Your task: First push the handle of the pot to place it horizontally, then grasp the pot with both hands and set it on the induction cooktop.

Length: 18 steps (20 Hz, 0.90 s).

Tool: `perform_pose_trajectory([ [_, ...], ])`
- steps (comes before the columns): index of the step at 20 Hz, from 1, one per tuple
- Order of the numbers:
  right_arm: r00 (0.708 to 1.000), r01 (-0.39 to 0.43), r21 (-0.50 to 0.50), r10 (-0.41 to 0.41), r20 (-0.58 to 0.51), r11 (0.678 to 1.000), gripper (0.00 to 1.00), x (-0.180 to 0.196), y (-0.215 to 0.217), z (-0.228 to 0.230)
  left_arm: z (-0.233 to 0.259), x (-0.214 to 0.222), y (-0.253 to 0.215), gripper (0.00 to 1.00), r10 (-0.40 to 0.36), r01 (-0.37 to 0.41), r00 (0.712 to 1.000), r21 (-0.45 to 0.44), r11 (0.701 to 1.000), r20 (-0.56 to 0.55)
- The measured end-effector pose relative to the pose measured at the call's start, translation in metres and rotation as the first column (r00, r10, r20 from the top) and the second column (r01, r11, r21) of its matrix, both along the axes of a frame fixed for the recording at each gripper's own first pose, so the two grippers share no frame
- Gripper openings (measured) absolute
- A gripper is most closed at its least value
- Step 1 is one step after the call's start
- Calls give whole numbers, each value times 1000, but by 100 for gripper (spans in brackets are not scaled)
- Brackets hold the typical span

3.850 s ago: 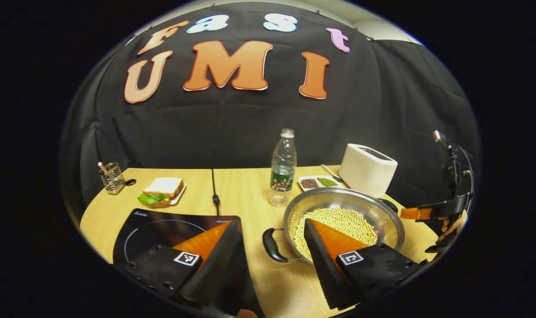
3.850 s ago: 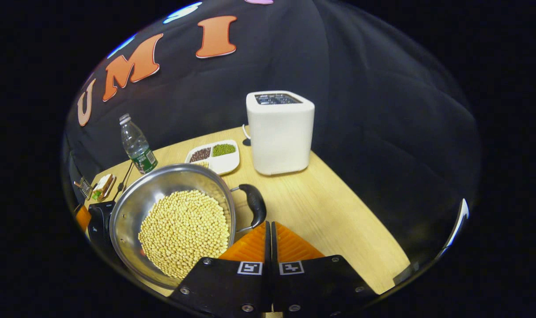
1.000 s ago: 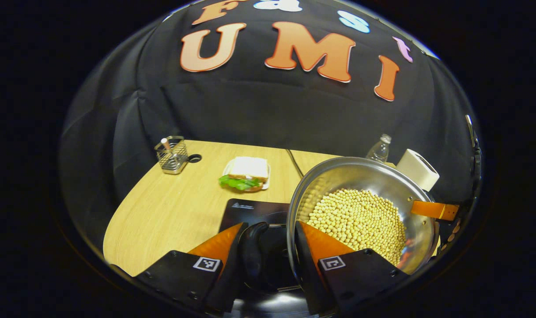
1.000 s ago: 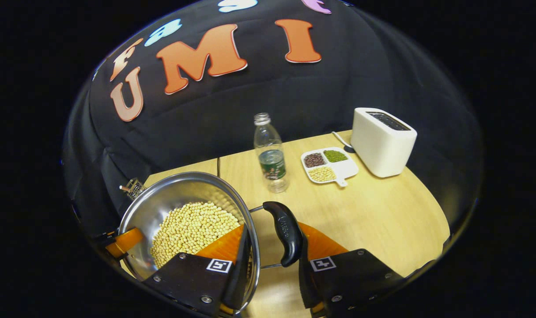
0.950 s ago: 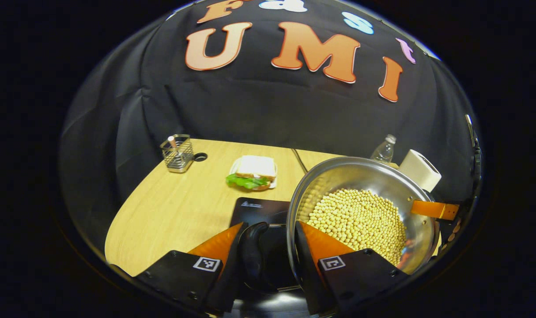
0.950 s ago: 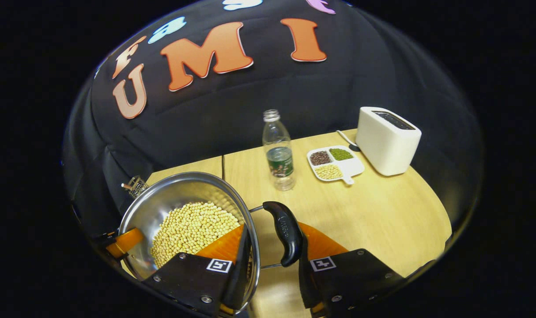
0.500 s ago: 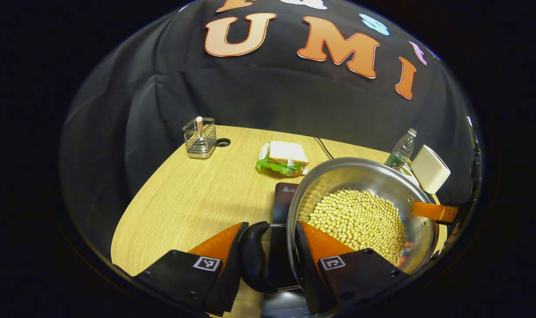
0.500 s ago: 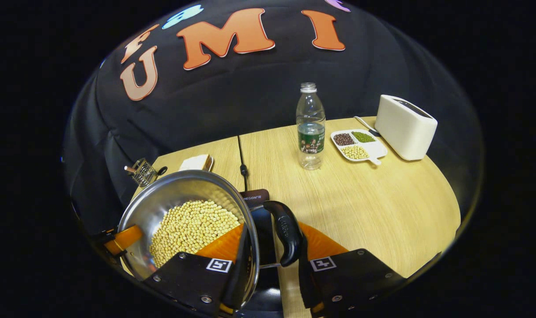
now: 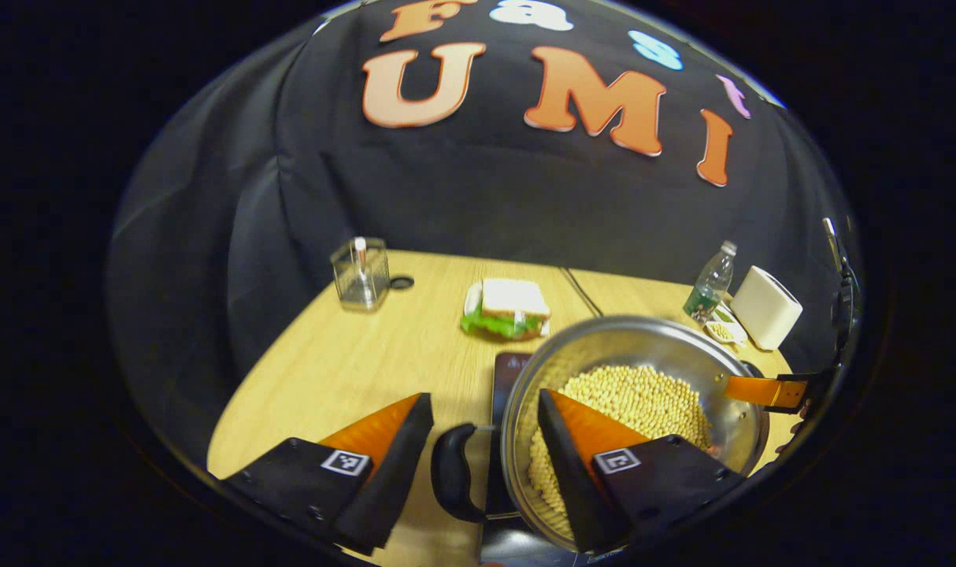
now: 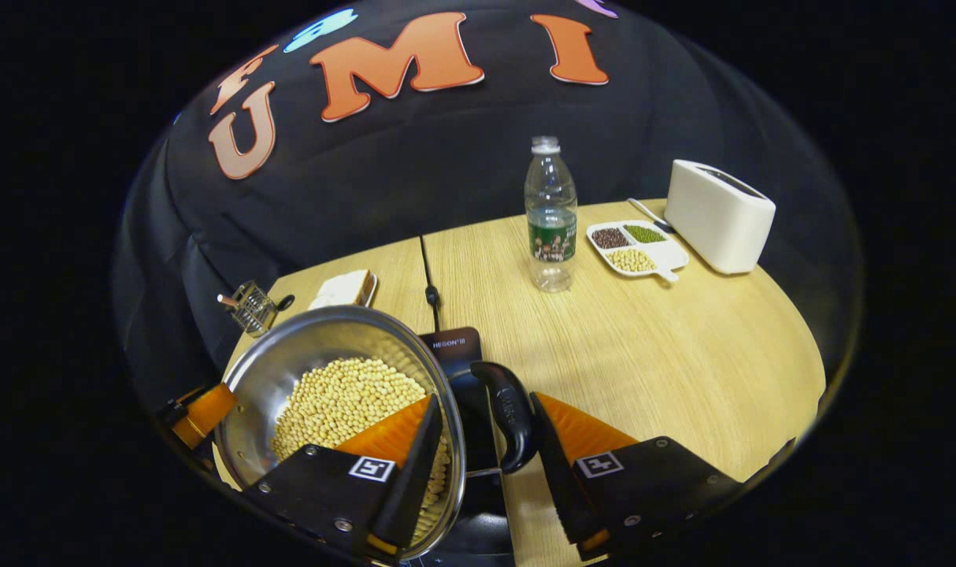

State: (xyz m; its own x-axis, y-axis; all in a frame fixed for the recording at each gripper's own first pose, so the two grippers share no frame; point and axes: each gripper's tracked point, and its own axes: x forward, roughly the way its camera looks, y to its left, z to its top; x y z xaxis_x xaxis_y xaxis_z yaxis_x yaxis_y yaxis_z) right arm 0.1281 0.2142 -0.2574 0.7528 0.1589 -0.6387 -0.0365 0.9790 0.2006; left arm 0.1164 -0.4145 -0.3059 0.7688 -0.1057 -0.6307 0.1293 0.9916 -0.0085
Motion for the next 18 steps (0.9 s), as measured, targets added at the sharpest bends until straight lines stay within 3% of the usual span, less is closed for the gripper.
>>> perform_pose_trajectory([
  [2,996,2,-19,0,86,1000,83,4,-9,39,46,8,-10,99,-25,24,995,8,1000,101],
  [3,991,0,-34,5,130,999,93,5,-15,61,70,10,-14,98,-27,28,990,-5,1000,139],
  [4,984,3,-48,6,176,999,94,5,-22,83,92,12,-16,98,-22,26,984,-21,999,174],
  [9,937,33,-58,-11,349,998,95,-6,-63,187,211,22,7,98,10,3,936,-35,999,352],
  [13,876,79,-83,-30,482,993,94,-29,-104,266,299,12,41,99,66,-33,883,-80,996,465],
  [14,858,85,-97,-23,513,992,95,-37,-113,284,319,4,49,96,84,-39,872,-103,994,482],
  [18,812,90,-77,-29,582,993,94,-67,-137,327,368,-12,82,99,119,-64,831,-119,991,544],
])
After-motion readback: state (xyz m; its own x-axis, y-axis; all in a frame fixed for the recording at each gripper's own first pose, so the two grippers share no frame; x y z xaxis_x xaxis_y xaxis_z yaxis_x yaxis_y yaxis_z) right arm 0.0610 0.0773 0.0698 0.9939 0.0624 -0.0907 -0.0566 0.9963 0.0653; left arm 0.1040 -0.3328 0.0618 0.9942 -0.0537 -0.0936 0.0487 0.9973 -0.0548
